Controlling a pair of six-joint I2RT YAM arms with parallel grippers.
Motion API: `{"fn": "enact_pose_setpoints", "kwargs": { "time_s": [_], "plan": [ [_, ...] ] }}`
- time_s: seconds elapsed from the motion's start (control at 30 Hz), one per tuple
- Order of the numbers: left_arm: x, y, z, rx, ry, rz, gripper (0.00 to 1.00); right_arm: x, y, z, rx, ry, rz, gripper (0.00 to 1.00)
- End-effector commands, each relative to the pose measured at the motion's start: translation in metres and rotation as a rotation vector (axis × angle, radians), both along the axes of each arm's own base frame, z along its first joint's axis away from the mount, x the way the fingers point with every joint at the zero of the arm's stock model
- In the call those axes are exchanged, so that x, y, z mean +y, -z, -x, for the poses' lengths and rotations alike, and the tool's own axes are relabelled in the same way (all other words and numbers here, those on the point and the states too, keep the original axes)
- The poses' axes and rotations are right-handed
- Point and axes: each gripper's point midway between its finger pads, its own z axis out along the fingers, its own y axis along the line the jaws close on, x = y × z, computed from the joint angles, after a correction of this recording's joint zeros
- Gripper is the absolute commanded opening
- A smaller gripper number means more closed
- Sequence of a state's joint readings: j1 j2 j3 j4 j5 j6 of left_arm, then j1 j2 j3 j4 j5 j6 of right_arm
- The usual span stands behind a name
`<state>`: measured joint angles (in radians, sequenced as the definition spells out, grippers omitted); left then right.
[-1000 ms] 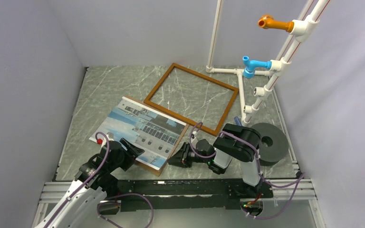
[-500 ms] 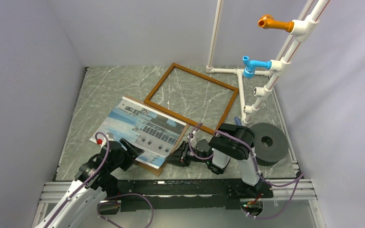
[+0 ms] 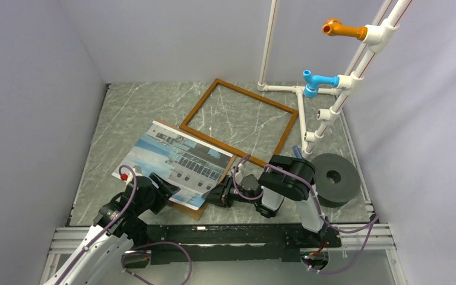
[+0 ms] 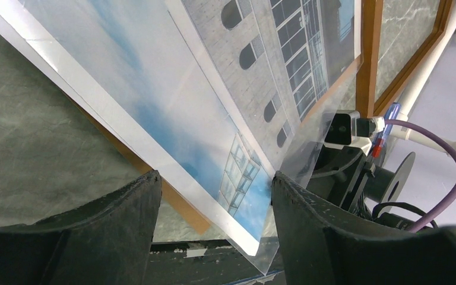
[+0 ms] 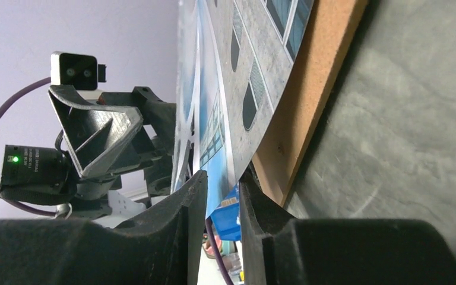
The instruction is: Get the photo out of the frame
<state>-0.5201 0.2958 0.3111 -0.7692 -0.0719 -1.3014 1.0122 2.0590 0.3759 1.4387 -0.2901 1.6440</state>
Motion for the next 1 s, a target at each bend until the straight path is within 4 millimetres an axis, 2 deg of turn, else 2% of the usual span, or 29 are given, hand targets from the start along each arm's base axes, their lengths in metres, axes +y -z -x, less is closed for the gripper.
{"fn": "enact_pose_setpoints", "kwargs": {
  "time_s": [0.0,0.13,0.27,0.33,0.47,0.7,0.83,0.97],
  "plan": [
    [-0.008,-0.031,-0.018,-0.126,-0.007,0.062,0.71,0.009,-0.012,-0.009,0.005,0.046,-0.056,0.28],
    [-0.006,-0.029,-0.017,-0.119,-0.01,0.058,0.76,0.009,-0.003,-0.01,0.016,0.061,-0.009,0.23],
    [-0.004,-0.028,-0.013,-0.107,-0.007,0.046,0.87,0.007,0.0,-0.008,0.005,0.056,0.003,0.05],
    [-0.003,-0.029,-0.011,-0.105,-0.004,0.039,0.91,0.005,0.001,-0.007,0.005,0.057,0.001,0.0],
    [0.001,-0.034,-0.005,-0.107,0.008,0.021,0.96,0.001,0.004,-0.003,0.014,0.053,0.003,0.0],
    [0.006,-0.047,0.003,-0.158,0.063,-0.013,0.98,-0.004,0.007,0.003,-0.004,0.046,0.033,0.0],
    [0.011,-0.055,0.0,-0.215,0.058,-0.037,0.99,-0.008,0.008,0.004,-0.03,0.044,0.061,0.0],
    [0.005,-0.065,-0.006,-0.281,0.089,-0.03,0.99,-0.01,0.004,0.004,-0.069,0.037,0.084,0.0]
  ]
}}
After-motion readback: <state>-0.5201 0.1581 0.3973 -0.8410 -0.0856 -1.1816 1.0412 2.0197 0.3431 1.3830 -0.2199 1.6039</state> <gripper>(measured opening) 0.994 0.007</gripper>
